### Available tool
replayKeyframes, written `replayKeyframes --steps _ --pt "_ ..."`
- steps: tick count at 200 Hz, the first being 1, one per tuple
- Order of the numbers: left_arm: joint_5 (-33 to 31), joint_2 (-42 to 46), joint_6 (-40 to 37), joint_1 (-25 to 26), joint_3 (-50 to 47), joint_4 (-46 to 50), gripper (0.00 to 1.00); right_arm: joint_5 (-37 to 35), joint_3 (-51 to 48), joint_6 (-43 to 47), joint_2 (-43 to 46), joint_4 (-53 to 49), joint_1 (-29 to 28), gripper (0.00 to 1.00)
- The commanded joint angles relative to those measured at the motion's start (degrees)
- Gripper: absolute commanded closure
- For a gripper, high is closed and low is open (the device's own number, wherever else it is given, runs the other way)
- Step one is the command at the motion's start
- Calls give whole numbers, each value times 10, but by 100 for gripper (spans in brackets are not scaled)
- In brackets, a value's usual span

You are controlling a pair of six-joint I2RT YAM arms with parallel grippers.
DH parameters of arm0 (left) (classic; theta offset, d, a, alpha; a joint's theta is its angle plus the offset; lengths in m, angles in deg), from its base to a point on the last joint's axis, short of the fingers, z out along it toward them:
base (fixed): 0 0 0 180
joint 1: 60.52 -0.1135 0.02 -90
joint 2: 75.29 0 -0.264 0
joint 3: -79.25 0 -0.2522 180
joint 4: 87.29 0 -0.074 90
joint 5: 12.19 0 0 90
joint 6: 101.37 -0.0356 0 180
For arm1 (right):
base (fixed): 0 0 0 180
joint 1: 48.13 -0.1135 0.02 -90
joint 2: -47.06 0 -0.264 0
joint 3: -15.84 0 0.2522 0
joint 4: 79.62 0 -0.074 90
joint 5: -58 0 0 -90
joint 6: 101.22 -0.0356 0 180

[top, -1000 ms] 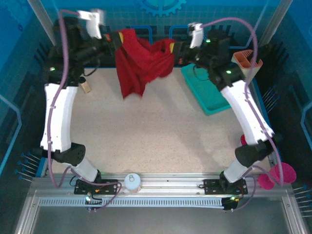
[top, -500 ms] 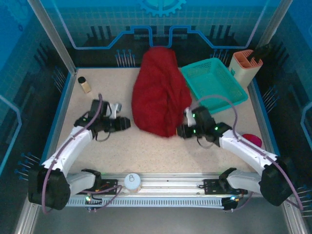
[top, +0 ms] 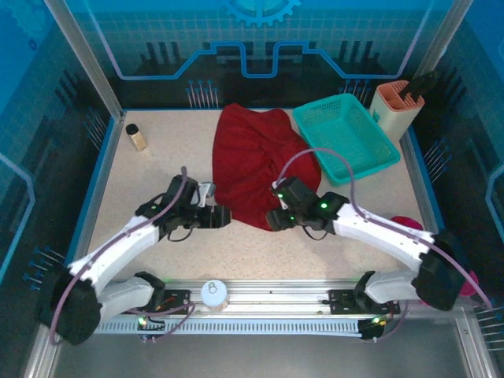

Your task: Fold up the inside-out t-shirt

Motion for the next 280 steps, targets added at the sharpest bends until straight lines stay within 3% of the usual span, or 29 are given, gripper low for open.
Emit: replayKeyframes --steps 1,51,72,92,103,120,130,156,182,197,213,229,258,280 --pt "-72 -82 -45 13 47 -21 28 -129 27 -20 -58 9 -22 33" --pt "-110 -228 -50 20 97 -56 27 -223 56 -120 -163 8 -54 31" --pt "-113 -276 -50 20 100 -78 27 -251 52 -152 -186 5 -57 44" --pt "-97 -315 -55 25 115 -85 33 -266 55 -162 -184 -2 -57 59" --pt "-89 -325 -61 29 121 -90 41 -269 59 -155 -177 -3 -58 68" --pt "-85 -320 -69 34 126 -93 77 -276 73 -144 -159 -21 -58 83" --pt "-96 -302 -74 34 129 -81 88 -270 83 -130 -142 -29 -57 85" --pt "-140 -203 -104 34 136 -31 100 -223 86 -106 -73 -44 -47 96" --pt "-163 -99 -119 20 128 13 100 -147 36 -104 -11 -43 -7 99" --pt "-136 -65 -117 13 115 30 100 -114 -7 -66 7 -20 -4 91" --pt "-91 -52 -103 12 104 50 100 -65 -27 4 11 3 -25 65" --pt "-49 -42 -73 13 85 52 94 -28 -3 40 -5 -12 -36 48" --pt "-33 -4 -32 13 38 22 91 -21 38 8 -53 -32 -37 32" --pt "-41 22 -19 13 19 23 92 -24 73 -104 -99 -64 -58 31"
